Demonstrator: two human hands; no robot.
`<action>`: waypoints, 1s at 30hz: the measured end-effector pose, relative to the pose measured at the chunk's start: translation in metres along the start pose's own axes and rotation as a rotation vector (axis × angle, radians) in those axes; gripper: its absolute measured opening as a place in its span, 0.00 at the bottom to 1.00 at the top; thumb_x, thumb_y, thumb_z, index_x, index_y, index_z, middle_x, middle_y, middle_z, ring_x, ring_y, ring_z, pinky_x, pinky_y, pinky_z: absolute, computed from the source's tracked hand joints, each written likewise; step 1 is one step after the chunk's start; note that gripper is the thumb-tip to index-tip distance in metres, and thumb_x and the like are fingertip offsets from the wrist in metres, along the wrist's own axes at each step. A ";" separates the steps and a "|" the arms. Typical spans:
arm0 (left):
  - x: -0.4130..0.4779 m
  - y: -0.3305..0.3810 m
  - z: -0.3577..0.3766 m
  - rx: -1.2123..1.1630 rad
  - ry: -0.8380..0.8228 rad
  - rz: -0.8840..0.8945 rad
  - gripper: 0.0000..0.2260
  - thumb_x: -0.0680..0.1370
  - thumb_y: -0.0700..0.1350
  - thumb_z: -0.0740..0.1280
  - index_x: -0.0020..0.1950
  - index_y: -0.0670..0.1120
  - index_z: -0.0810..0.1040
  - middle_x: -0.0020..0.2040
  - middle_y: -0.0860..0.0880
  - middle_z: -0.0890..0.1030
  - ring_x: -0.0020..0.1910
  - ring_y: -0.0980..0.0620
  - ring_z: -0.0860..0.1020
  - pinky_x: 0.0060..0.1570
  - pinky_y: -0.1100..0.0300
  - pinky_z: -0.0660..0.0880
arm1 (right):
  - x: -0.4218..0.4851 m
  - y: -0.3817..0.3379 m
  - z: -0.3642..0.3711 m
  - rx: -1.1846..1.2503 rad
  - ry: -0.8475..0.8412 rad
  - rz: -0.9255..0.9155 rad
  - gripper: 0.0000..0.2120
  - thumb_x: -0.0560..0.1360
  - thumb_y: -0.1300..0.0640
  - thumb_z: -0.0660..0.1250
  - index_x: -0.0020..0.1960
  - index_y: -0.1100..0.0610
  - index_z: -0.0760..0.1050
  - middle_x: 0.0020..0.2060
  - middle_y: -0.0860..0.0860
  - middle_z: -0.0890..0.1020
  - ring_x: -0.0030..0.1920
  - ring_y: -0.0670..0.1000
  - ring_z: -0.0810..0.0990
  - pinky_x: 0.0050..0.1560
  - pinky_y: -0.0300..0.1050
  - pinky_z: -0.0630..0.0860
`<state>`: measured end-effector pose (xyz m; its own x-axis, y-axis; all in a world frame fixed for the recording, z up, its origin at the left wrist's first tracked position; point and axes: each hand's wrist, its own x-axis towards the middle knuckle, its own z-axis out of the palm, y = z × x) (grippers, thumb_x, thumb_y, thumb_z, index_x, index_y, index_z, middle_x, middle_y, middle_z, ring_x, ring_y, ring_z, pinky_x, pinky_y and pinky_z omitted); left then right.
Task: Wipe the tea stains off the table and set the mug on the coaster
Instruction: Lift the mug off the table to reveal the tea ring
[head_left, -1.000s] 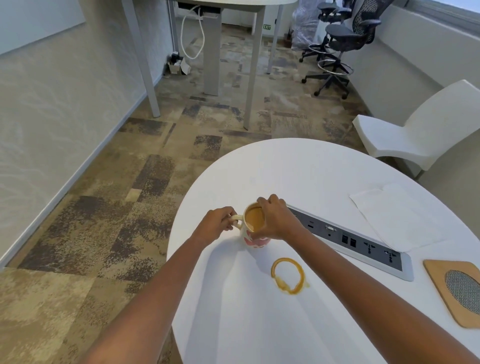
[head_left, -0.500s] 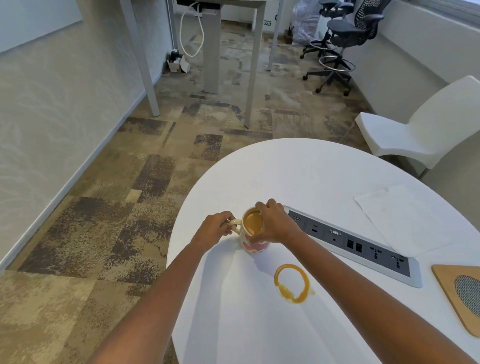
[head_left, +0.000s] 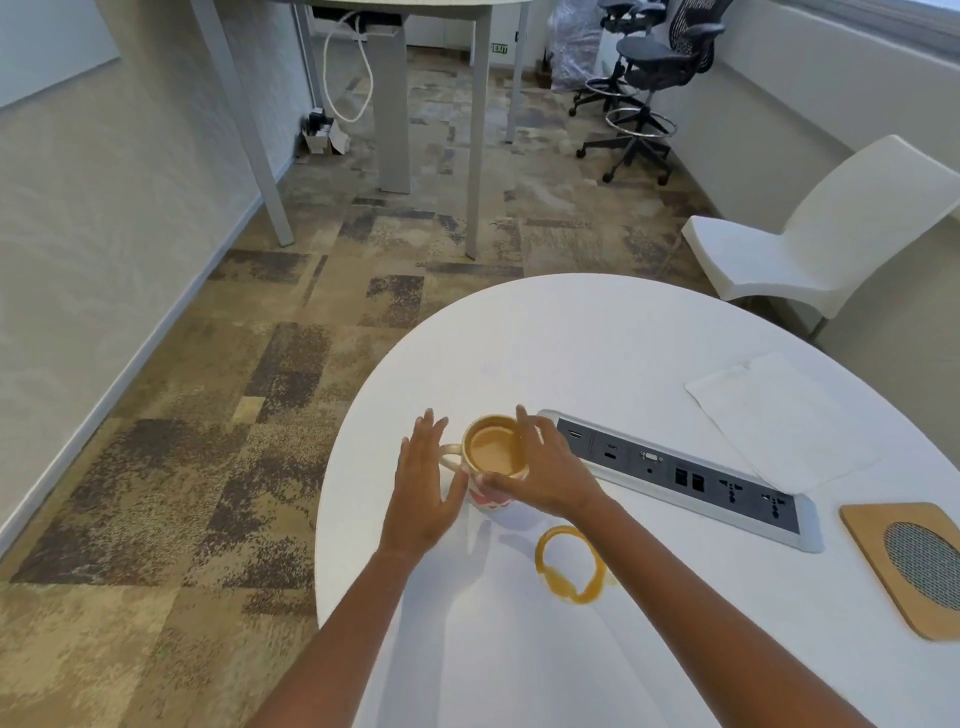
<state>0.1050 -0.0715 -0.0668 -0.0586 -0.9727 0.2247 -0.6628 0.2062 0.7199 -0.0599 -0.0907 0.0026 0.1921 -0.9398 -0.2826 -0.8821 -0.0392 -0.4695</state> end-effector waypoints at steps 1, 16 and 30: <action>-0.003 0.005 0.003 0.010 0.052 0.019 0.28 0.75 0.54 0.52 0.74 0.46 0.56 0.75 0.50 0.54 0.76 0.55 0.49 0.74 0.64 0.40 | -0.006 0.008 0.002 0.033 0.025 0.019 0.47 0.70 0.36 0.64 0.76 0.55 0.42 0.75 0.55 0.53 0.75 0.56 0.52 0.71 0.53 0.60; -0.028 0.121 0.100 0.261 -0.223 0.318 0.19 0.81 0.47 0.44 0.64 0.44 0.69 0.65 0.43 0.77 0.65 0.46 0.74 0.68 0.59 0.65 | -0.099 0.182 0.012 0.099 0.228 0.397 0.27 0.79 0.48 0.56 0.74 0.55 0.54 0.73 0.55 0.60 0.74 0.54 0.56 0.71 0.52 0.62; -0.014 0.215 0.226 0.520 -0.516 0.226 0.19 0.63 0.51 0.65 0.50 0.46 0.84 0.48 0.49 0.86 0.51 0.52 0.83 0.45 0.62 0.80 | -0.105 0.300 -0.055 0.021 0.357 0.331 0.17 0.77 0.62 0.57 0.66 0.62 0.67 0.66 0.57 0.70 0.66 0.56 0.70 0.61 0.48 0.70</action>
<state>-0.2060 -0.0372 -0.0636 -0.4915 -0.8654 -0.0976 -0.8515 0.4540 0.2624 -0.3684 -0.0222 -0.0626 -0.2600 -0.9585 -0.1166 -0.8614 0.2848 -0.4206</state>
